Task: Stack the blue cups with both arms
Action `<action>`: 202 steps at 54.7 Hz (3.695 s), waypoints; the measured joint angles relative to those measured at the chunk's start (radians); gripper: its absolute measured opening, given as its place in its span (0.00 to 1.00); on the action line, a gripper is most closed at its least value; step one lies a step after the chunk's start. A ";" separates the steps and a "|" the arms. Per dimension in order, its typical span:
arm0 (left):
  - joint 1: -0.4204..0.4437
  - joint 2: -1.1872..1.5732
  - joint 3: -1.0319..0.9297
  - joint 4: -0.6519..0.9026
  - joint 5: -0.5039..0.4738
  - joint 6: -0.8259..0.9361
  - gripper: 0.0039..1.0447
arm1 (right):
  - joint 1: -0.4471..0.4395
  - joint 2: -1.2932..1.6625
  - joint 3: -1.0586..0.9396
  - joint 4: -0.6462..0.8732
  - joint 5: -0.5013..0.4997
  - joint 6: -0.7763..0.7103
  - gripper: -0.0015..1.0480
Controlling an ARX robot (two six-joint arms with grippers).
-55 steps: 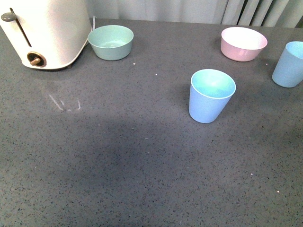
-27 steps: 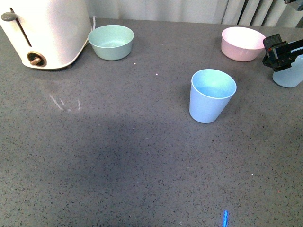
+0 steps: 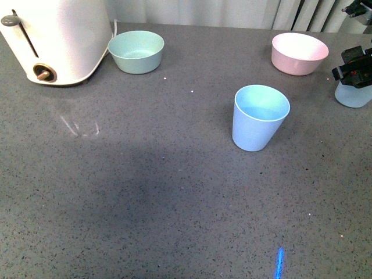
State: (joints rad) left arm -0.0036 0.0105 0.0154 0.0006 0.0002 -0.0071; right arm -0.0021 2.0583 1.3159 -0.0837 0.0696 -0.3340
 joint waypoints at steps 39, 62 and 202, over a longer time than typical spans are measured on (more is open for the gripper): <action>0.000 0.000 0.000 0.000 0.000 0.000 0.92 | 0.119 -0.424 -0.190 -0.143 -0.364 -0.044 0.02; 0.000 0.000 0.000 0.000 0.000 0.000 0.92 | 0.331 -0.478 -0.242 -0.197 -0.343 -0.037 0.02; 0.000 0.000 0.000 0.000 0.000 0.000 0.92 | 0.002 -1.681 -1.277 0.416 -0.070 0.323 0.02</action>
State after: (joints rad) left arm -0.0036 0.0105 0.0154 0.0002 0.0002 -0.0071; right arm -0.0002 0.3775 0.0391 0.3325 -0.0002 -0.0105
